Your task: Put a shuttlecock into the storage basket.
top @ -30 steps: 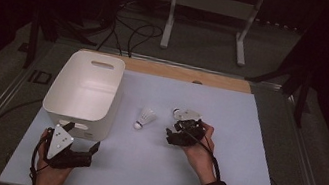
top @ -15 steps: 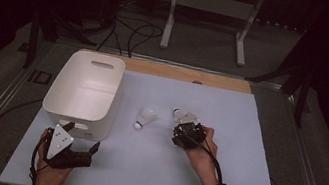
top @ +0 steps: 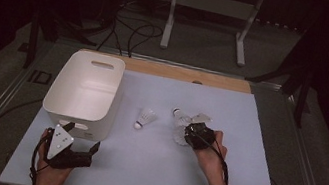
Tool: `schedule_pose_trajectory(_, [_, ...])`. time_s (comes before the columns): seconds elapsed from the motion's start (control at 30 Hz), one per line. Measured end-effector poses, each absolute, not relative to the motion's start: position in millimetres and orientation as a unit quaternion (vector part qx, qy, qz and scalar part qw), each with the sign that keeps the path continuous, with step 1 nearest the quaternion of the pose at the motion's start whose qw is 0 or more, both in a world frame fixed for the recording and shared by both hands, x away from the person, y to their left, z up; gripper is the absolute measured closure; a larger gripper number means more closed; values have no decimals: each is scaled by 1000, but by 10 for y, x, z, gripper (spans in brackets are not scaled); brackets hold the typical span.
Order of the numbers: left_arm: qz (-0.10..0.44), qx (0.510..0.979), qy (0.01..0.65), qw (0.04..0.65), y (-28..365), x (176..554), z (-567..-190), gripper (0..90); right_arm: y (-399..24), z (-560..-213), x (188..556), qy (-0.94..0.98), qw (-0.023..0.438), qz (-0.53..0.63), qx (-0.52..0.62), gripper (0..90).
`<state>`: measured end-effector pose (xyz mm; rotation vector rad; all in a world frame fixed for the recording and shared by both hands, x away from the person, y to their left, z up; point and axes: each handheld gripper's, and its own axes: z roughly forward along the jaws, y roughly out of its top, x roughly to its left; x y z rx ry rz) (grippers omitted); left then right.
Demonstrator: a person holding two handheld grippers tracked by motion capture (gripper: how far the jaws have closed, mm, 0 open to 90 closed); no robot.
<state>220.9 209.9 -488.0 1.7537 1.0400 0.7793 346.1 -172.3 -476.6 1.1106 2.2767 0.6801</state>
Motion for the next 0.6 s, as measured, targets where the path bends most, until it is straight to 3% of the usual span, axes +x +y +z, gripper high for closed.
schedule_pose_trajectory(0.17, [316, 713, 422, 462, 2100, 2208, -4879, 0, -1758, -4738, 3457, 835, 260, 257, 411, 884])
schedule_pose_trajectory(0.6, [316, 713, 422, 462, 2095, 2209, -4881, 0, -1819, -4642, 3415, 824, 246, 289, 419, 891])
